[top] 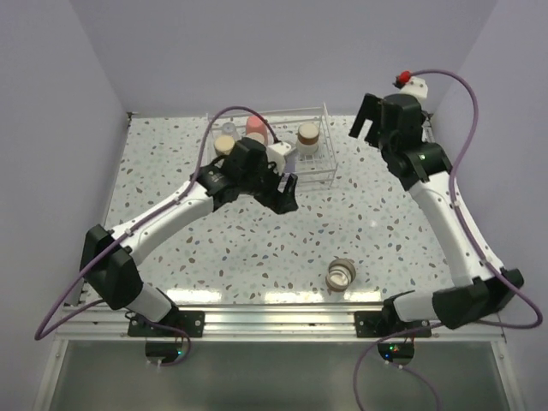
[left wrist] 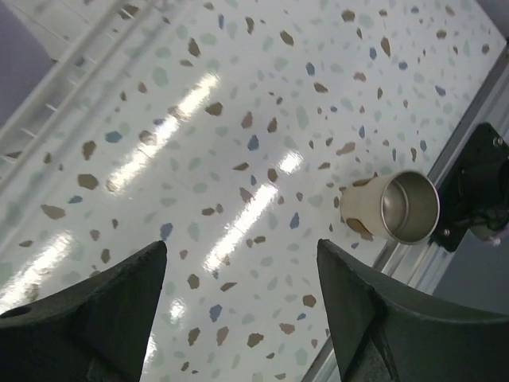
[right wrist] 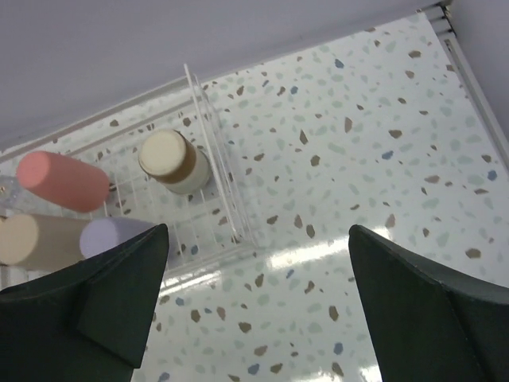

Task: Load the cups into the dish rack

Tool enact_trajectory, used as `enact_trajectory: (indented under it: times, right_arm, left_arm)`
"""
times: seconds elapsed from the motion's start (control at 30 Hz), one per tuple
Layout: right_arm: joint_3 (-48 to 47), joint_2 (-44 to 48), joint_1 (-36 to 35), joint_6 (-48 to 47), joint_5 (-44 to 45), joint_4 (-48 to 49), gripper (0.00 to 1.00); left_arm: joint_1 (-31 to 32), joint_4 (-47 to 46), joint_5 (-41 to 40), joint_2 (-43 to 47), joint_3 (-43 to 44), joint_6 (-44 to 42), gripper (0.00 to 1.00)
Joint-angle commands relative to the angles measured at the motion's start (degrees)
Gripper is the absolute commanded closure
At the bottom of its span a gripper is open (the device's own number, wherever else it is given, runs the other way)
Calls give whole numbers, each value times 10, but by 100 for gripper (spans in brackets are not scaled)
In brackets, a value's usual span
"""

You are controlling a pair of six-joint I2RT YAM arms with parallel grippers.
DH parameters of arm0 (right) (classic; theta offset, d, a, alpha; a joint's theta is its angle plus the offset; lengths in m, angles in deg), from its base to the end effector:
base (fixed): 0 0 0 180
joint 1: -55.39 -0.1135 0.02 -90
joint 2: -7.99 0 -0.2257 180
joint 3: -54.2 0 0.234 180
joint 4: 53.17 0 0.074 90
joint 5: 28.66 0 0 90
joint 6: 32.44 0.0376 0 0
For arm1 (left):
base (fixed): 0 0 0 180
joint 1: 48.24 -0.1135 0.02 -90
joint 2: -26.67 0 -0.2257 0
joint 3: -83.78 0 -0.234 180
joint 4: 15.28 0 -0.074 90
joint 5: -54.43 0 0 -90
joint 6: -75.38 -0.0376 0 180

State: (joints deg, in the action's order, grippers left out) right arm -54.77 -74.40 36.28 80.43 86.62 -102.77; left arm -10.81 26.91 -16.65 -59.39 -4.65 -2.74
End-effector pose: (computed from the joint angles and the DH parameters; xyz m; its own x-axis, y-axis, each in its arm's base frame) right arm 0.2876 0.0826 0.3997 -0.3112 0.2641 -0.9129 0.2130 0.9555 0.2038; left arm 0.2509 -0.2074 0.2957 -0.6251 0.2332 -0.7449 0.6671 0.6552 -0.3546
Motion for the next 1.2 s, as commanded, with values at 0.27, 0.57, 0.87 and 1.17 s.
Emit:
enact_trajectory:
  times: [0.27, 0.57, 0.87, 1.17]
  right_arm:
    - [188, 247, 11, 24, 24, -109, 2]
    - [220, 304, 11, 38, 4, -168, 2]
    - [203, 297, 12, 21, -11, -182, 2]
    - [210, 297, 10, 25, -30, -182, 2]
  left_arm:
    - [127, 17, -19, -58, -25, 18, 22]
    - [217, 19, -41, -137, 47, 32, 23]
    - [257, 21, -61, -207, 92, 39, 26]
    - [275, -6, -74, -240, 90, 53, 33]
